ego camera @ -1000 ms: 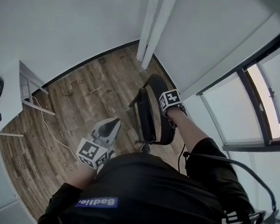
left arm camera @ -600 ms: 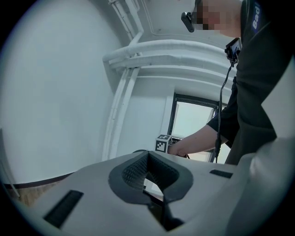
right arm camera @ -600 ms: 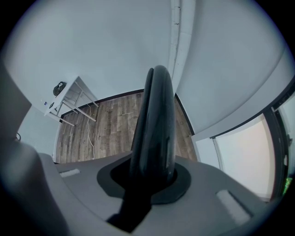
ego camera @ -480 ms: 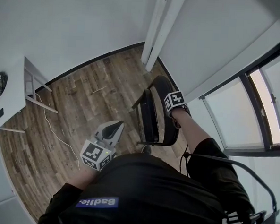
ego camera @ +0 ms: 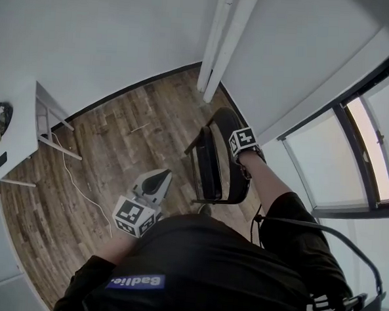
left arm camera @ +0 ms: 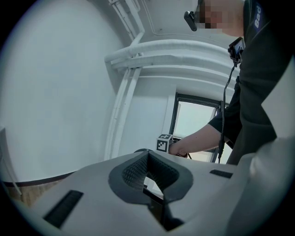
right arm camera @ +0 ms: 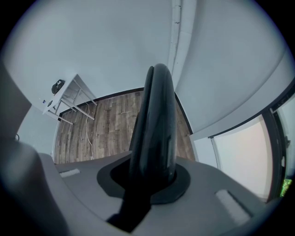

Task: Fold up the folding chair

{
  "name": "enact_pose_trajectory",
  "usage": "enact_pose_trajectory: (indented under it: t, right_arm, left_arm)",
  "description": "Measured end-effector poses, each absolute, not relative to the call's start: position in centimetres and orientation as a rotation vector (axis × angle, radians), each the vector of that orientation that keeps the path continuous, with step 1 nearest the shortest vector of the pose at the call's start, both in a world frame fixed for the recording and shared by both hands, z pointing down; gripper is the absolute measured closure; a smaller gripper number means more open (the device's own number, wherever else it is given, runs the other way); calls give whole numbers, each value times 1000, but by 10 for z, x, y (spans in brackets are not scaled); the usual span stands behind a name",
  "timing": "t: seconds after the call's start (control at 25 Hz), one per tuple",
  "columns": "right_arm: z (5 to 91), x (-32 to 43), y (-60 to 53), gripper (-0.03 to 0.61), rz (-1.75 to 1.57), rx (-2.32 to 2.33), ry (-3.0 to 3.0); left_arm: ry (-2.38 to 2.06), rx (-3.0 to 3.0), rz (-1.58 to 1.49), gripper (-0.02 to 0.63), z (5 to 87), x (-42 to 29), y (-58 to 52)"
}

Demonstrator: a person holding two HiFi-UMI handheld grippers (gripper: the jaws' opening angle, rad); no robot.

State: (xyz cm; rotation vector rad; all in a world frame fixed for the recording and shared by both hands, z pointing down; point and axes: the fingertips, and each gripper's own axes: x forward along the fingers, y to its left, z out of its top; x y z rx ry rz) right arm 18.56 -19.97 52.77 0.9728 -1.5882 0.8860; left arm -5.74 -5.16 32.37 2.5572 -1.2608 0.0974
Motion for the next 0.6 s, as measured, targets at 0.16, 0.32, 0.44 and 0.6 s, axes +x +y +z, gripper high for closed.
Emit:
enact_pose_trajectory:
  t: [0.16,0.32,0.44,0.6]
  right_arm:
    - [527,185,-198,520,885,973,-1584]
    - [527,184,-198,518,883,974,-1580]
    - [527,185,-197,518,881,974,-1579]
    - [528,186,-196,518,881,974,-1575]
  left_arm:
    - [-1275,2553,91,609,321,-62,-50]
    - [-1275,2556,84,609,319,-63,-48]
    - [-1272,2556,83,609,318,-60,-46]
    - [-1276,2555,81,609,318,-60,-45]
